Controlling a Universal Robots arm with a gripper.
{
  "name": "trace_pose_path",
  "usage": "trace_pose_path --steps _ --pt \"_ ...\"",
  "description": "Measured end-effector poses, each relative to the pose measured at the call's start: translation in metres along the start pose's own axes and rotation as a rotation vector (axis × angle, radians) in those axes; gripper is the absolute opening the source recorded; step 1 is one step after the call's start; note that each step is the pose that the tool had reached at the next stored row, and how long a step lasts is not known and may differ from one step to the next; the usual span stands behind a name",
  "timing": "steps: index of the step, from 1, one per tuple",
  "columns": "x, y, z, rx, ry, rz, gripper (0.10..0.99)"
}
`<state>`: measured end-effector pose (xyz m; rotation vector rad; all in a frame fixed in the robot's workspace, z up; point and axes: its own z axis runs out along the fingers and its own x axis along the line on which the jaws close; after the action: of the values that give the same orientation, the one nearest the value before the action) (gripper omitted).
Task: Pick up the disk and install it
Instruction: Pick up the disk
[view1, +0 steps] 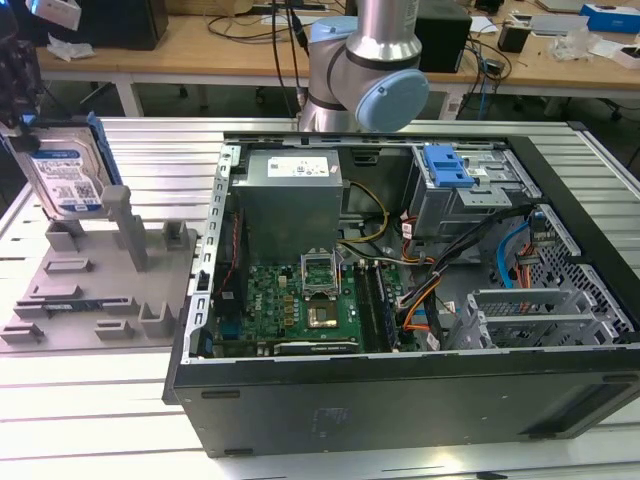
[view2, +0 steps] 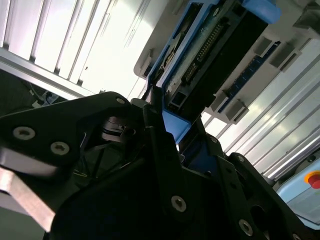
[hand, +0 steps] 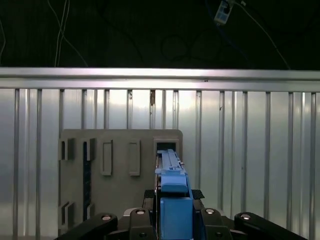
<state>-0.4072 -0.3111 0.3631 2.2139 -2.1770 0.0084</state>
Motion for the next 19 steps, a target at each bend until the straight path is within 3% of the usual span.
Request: trace_pose_path --steps 10,12,19 --pt "0.0012 -0.0025 -0.0379 0.000 0.0000 0.000 0.369" --pt "0.0016 -0.0036 -0.0526 0.000 0.0000 0.000 0.369" --pt "0.0028 -0.0057 -0.0875 0.000 0.0001 0.000 0.369"
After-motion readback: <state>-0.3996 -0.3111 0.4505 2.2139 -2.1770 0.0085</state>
